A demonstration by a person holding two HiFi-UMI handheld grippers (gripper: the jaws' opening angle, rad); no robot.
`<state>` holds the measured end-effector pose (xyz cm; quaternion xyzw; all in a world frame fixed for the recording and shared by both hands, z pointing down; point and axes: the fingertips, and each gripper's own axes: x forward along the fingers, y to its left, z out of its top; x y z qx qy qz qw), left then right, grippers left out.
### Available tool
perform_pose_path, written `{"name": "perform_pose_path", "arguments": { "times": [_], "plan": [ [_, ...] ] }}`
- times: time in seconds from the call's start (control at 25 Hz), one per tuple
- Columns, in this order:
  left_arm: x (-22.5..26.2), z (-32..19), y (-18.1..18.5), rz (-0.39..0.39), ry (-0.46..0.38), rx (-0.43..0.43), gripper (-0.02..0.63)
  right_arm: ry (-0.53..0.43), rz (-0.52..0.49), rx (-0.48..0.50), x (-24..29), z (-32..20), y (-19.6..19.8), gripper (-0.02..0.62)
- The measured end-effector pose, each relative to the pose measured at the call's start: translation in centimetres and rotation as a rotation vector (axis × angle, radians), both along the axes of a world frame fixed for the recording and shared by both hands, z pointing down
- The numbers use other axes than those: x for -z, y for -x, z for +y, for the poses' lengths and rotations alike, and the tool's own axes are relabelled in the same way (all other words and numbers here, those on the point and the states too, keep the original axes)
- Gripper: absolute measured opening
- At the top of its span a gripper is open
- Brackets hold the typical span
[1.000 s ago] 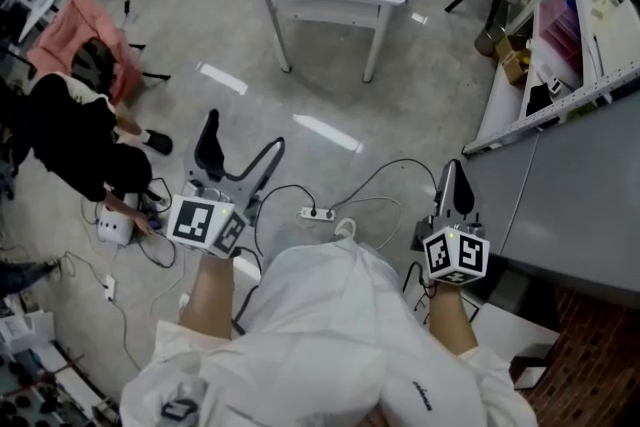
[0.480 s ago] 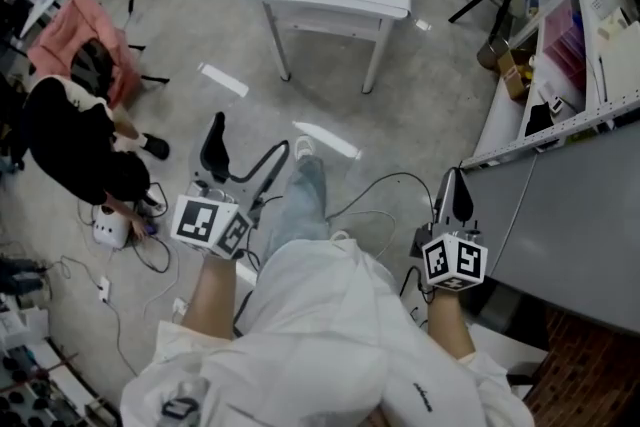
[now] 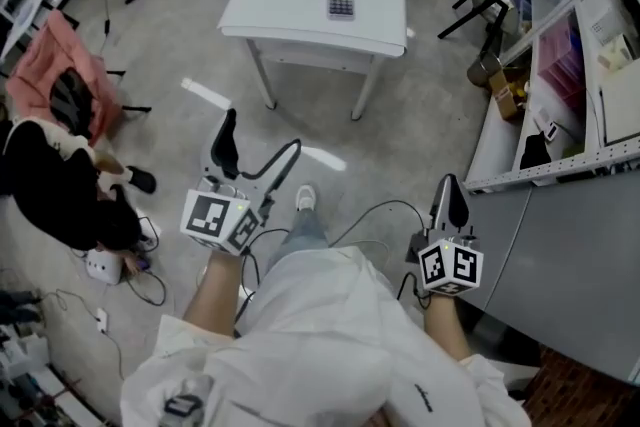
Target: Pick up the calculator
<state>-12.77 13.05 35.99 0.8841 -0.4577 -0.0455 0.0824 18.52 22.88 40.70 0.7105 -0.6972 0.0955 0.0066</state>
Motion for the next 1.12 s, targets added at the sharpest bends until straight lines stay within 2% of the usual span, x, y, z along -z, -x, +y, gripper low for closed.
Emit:
{"name": "perform_pose_path", "arguments": {
  "times": [0.24, 0.52, 0.68, 0.96, 1.12],
  "plan": [
    [-0.4, -9.4, 1.1, 0.005, 0.029, -0.025, 0.482, 0.003, 0.019, -0.007, 1.1, -9.6, 1.9, 0.017],
    [-2.6, -16.8, 2.0, -0.005, 0.071, -0.04, 0.482, 0.01, 0.044, -0.026, 1.2, -16.9, 4.1, 0.018],
    [-3.5, -19.3, 1.7, -0.007, 0.104, -0.028, 0.482, -0.003, 0.058, -0.035, 1.9, -19.2, 4.9, 0.017],
    [-3.4, -21.8, -0.9, -0.029, 0.114, -0.066, 0.482, -0.021, 0.048, -0.055, 2.2, -21.7, 3.9, 0.017],
    [-3.7, -23.8, -1.9, -0.036, 0.116, -0.06, 0.482, -0.019, 0.038, -0.041, 1.8, -24.0, 3.4, 0.017]
  ]
}}
